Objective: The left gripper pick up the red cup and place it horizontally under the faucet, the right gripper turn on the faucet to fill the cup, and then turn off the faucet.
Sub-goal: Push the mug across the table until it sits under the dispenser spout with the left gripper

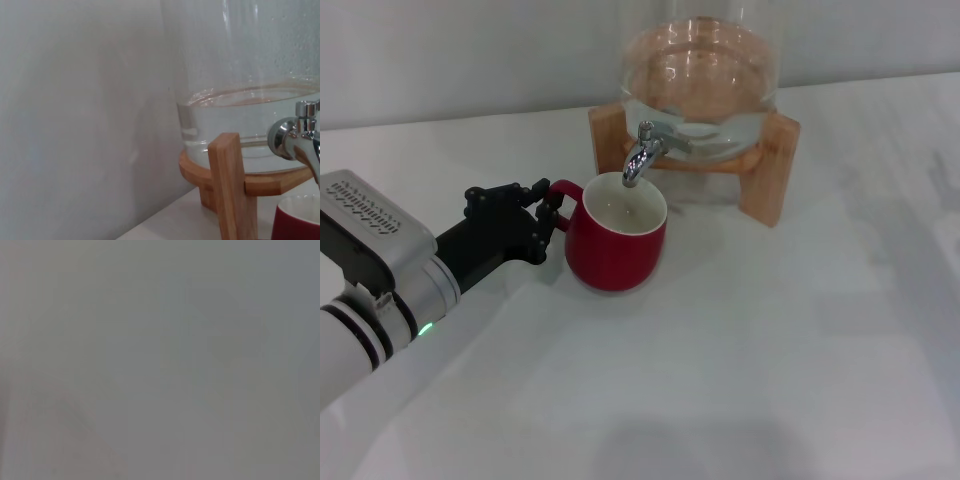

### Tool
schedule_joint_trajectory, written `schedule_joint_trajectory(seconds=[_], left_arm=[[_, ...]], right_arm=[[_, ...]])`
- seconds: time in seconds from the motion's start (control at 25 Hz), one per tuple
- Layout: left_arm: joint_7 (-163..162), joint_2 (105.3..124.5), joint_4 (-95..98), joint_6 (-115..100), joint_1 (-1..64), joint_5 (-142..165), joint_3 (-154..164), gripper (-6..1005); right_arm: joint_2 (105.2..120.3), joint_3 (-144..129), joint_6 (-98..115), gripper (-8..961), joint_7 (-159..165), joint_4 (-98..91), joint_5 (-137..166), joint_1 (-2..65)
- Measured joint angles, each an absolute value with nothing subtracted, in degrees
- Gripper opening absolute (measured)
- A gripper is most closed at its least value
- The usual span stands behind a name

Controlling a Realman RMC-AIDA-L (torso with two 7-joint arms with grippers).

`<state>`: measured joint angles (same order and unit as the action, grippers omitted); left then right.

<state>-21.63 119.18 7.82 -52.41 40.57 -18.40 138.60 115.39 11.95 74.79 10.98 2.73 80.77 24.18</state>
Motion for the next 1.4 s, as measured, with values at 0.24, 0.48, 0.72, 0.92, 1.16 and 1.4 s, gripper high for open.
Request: schedule_joint_trajectory(seconds=[0.24,0.48,0.72,0.92,1.16,1.4], left_arm=[[-21.5,119.18,7.83,-50.32,41.17,-18.19,138.6,143],[-21.58,119.21,7.83,-48.79,41.91,-17.03,138.59,140],[-21.6,119.27,7.9,-47.09,42.56,-16.38,138.61,130],[-21.62,119.34,7.91,-45.89,43.0,-16.15,138.61,118],[-21.62,119.36,7.93,-45.52,43.47,-15.4,138.6,96],[-21.63,119.44,8.5,-44.98,43.59,-14.7,138.6,95]], right_arm=[[115.33,11.96,74.79,658,10.98,2.73,80.77,24.36],[115.31,11.95,74.8,658,10.98,2.72,80.77,24.46],[115.37,11.96,75.53,658,11.04,2.73,80.77,24.56],[115.4,11.96,75.58,658,11.1,2.81,80.77,24.67],[115.4,11.95,75.59,658,11.11,2.82,80.77,24.92],[115.4,11.96,75.59,658,11.07,2.81,80.77,25.1]])
